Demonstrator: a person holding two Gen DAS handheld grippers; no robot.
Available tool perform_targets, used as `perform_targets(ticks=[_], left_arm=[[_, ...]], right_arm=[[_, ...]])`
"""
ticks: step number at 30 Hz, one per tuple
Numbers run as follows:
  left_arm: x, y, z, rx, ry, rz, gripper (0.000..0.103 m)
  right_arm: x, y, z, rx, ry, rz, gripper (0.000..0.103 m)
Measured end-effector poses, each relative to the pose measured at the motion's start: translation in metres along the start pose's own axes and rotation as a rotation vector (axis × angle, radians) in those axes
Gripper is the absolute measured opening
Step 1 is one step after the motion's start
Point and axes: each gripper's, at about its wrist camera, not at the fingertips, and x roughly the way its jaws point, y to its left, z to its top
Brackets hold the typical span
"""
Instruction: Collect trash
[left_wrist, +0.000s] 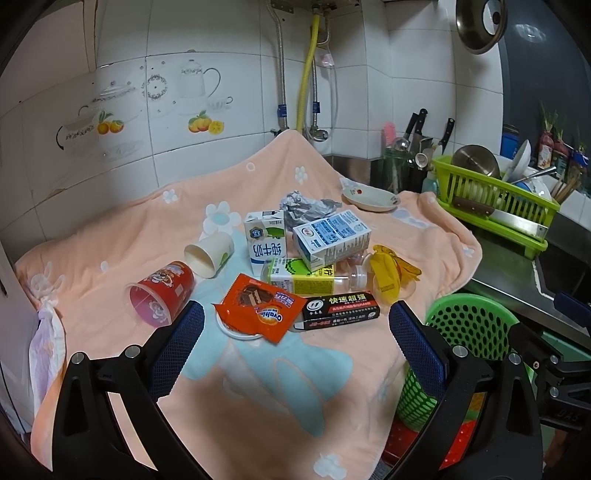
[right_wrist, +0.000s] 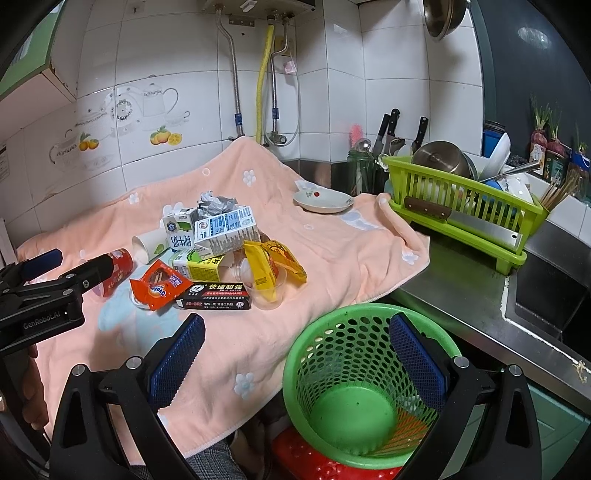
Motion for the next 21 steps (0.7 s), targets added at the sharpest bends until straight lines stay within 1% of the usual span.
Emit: perform_targets(ticks=[9,21], left_arm=[[0.003,0.002,0.0,-0.008,0.006,0.008,0.098],[0.009,0.004,-0.001,-0.016,0.023,0.024,0.098]], right_arm=[[0.001,0.001,0.0,-0.007,0.005,0.005,0.097],[0.013,0.005,0.002,-0.018,0.016,0.022,0.097]])
